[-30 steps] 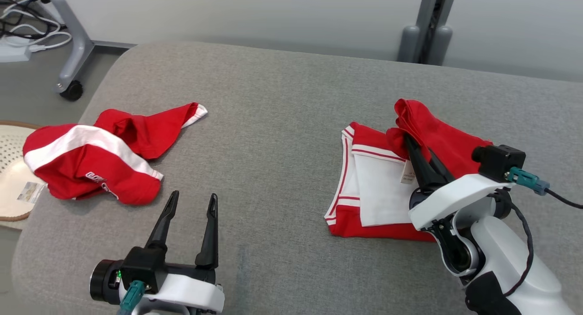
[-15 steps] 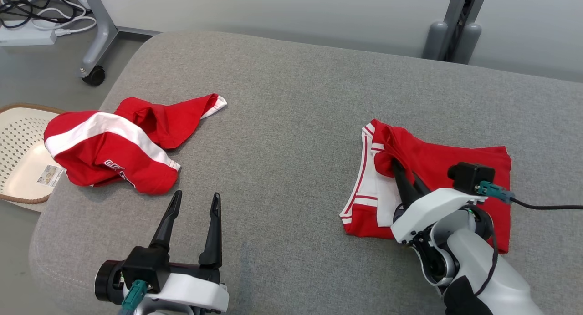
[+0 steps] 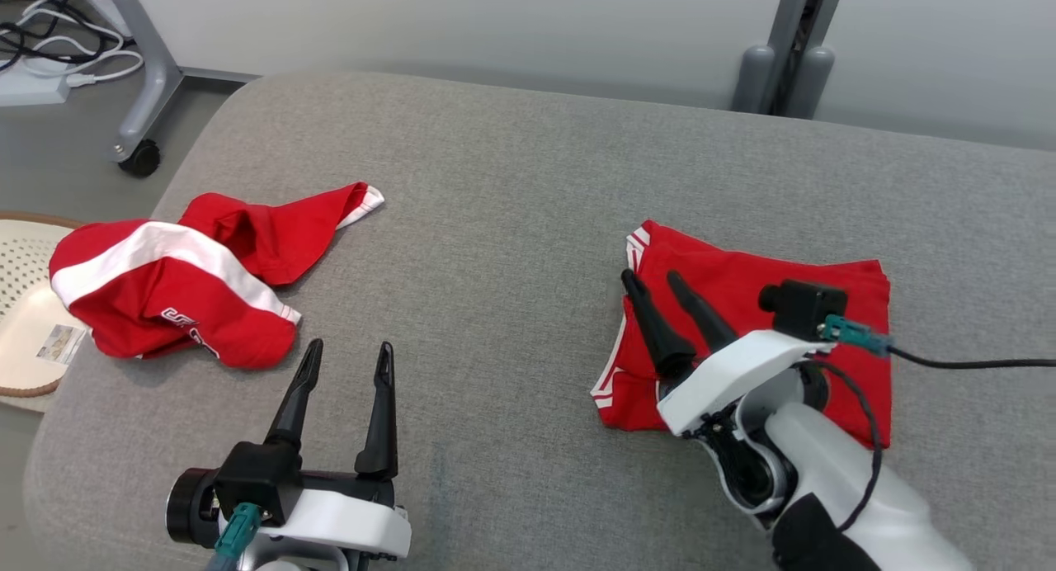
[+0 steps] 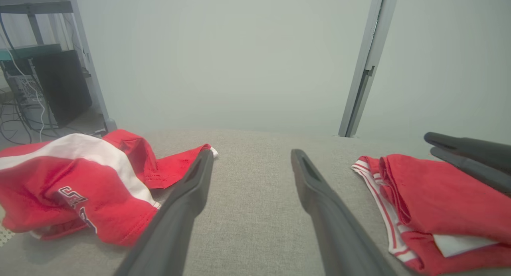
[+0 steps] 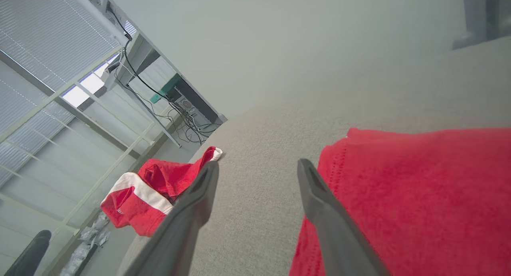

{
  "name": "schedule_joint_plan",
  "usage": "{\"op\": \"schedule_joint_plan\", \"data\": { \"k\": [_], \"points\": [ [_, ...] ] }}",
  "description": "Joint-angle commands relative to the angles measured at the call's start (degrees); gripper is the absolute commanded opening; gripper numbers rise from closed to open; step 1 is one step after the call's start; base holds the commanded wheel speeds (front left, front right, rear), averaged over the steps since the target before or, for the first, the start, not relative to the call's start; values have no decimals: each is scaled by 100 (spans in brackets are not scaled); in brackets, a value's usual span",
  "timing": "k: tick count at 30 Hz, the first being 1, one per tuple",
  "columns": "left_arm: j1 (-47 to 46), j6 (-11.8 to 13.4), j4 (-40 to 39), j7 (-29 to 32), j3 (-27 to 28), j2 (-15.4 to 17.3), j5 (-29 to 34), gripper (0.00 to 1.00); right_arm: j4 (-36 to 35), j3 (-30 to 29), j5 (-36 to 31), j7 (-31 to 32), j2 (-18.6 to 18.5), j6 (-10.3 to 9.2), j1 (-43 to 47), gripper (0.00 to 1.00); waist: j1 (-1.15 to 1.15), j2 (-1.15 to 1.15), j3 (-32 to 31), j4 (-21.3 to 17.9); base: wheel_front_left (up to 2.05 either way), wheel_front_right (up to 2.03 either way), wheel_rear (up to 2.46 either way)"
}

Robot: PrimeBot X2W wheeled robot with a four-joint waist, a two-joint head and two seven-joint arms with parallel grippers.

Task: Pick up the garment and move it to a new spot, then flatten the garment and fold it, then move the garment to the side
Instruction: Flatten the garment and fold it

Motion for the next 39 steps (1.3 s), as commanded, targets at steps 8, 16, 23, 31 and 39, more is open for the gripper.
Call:
{"op": "schedule_joint_plan", "data": {
  "k": [8, 16, 23, 31, 39],
  "points": [
    [-78, -9, -144, -26, 126, 20, -589, 100, -473, -1006, -1571, -93, -466, 2, 117, 100, 0, 0, -32, -752, 0, 0, 0],
    [-298, -47, -132, -19, 259, 20, -532, 100, -1275, -1886, -3166, -91, -414, 2, 623, 100, 0, 0, -92, -1642, 0, 0, 0],
    [-155, -64, -282, -19, 433, 18, -447, 100, -1809, -1961, -3932, -92, -443, 1, 1080, 100, 0, 0, -322, -2056, 0, 0, 0],
    [327, -82, -246, -19, 628, 20, -319, 100, -2664, -2211, -4087, -91, -554, 1, 1911, 100, 0, 0, -683, -2205, 0, 0, 0],
    [739, -94, -253, -19, 732, 21, -116, 100, -2707, -2591, -4233, -93, -527, 2, 2674, 100, 0, 0, -923, -2006, 0, 0, 0]
  ]
}}
